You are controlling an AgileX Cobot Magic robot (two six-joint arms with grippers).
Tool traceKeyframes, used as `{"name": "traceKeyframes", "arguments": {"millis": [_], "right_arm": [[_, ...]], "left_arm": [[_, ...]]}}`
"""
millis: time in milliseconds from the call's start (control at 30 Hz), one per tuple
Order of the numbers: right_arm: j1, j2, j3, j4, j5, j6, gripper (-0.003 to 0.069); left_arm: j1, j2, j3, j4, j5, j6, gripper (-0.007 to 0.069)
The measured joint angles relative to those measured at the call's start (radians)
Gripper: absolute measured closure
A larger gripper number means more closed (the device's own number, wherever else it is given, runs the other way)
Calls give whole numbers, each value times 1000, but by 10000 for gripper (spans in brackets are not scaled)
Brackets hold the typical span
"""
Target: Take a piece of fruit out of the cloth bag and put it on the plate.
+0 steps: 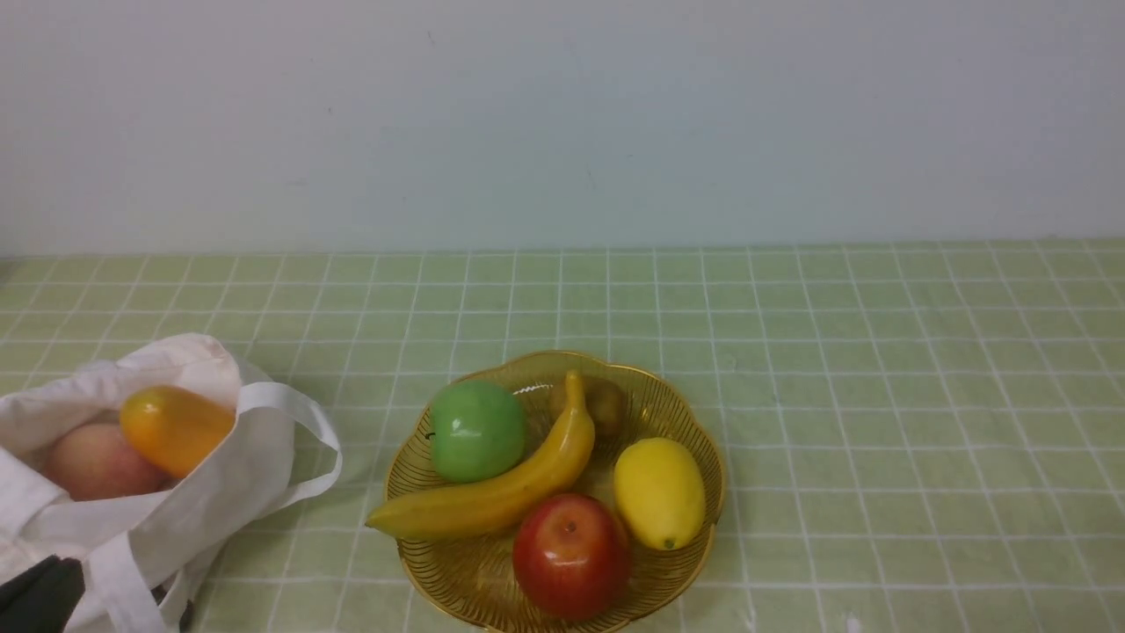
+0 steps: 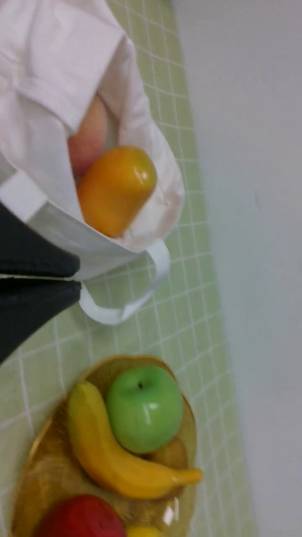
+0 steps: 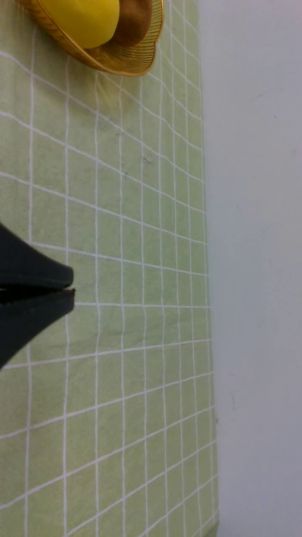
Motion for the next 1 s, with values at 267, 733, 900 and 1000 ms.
{"name": "traceKeyframes", "arguments": {"millis": [267, 733, 900, 1000], "right_arm": [[0, 0, 0, 0, 0, 0, 673], [0, 0, 0, 0, 0, 0, 673], [0, 0, 0, 0, 0, 0, 673], [0, 0, 0, 0, 0, 0, 673]], "left_arm": [[0, -18, 106, 317, -61, -292, 632], [0, -135, 214, 472, -152, -522, 632], [-3, -135, 214, 448, -111, -526, 632], [-40, -135, 215, 441, -83, -526, 632]]}}
